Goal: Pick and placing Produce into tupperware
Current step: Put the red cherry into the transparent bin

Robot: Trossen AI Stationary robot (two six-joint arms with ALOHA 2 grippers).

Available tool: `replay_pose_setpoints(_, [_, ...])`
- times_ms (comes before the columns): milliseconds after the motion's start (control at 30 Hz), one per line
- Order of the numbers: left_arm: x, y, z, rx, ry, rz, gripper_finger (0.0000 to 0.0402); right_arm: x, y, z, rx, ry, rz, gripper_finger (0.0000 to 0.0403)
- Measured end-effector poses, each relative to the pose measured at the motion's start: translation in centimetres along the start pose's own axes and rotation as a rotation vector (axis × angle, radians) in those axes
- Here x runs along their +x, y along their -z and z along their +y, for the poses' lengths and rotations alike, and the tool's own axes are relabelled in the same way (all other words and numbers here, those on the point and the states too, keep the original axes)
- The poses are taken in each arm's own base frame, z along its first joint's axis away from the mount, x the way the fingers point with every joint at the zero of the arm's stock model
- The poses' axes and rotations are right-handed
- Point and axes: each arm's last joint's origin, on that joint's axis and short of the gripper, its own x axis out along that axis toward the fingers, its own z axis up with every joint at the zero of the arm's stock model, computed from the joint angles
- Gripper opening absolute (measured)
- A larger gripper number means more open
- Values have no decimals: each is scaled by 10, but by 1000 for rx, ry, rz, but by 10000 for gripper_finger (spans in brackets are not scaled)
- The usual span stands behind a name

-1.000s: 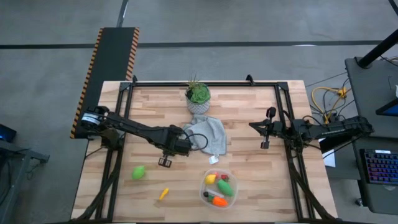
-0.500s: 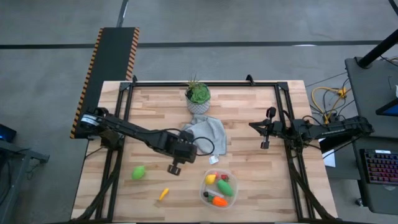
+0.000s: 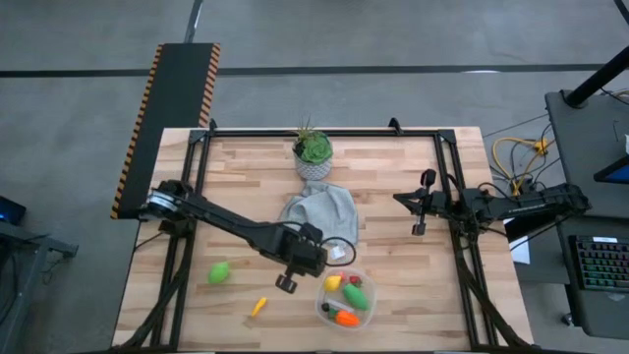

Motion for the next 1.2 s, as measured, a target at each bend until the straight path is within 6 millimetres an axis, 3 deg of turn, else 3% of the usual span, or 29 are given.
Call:
replay_pose_setpoints(300, [-16, -24, -5, 25, 32, -129, 1, 0, 0, 0, -1, 0, 1, 9])
replay_pose_setpoints(900, [-18, -55, -13, 65, 191, -519, 1, 0, 0, 0, -1, -1, 4, 9])
replay_pose_setpoints(1200, [31, -54, -19, 20, 264, -444, 1, 0, 3, 1, -9, -6, 26, 9])
